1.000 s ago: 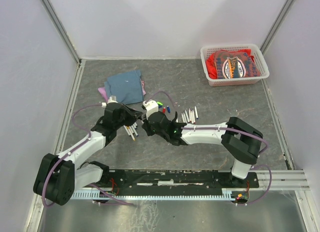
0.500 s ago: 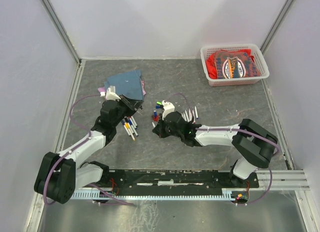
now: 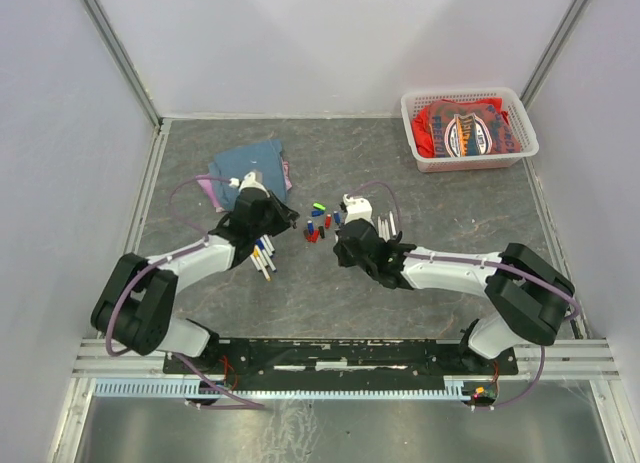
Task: Open the pen caps
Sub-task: Place the pen at the center of the board.
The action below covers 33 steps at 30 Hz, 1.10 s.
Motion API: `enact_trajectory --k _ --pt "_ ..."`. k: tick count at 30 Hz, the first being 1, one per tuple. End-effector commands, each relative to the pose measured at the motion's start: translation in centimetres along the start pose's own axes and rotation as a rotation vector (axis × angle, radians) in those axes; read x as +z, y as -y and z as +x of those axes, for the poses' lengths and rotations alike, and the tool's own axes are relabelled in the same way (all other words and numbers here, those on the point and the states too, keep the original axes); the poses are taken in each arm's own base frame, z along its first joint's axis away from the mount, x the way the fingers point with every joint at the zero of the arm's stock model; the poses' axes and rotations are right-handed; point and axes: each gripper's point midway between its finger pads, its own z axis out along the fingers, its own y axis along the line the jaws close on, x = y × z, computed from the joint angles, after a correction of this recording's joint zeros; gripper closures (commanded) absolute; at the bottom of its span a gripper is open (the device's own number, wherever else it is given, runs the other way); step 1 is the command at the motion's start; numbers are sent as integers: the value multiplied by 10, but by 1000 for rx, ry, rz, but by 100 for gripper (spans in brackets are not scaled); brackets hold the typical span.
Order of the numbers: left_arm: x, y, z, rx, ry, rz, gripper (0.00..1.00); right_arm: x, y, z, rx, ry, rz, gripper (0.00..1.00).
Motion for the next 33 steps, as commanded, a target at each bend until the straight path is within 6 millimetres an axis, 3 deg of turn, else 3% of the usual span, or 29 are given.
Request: enact_trajectory --k 1,8,18,33 --pt "15 4 -3 148 3 -96 97 -8 31 -31 -34 73 173 97" --pt "29 -11 17 176 -48 -185 97 -3 59 -32 -37 55 261 96" --pt "36 -20 30 200 -80 -221 96 17 73 -35 -43 22 289 92" --pt "39 -25 39 202 -110 -237 76 46 85 -20 -37 -53 302 84"
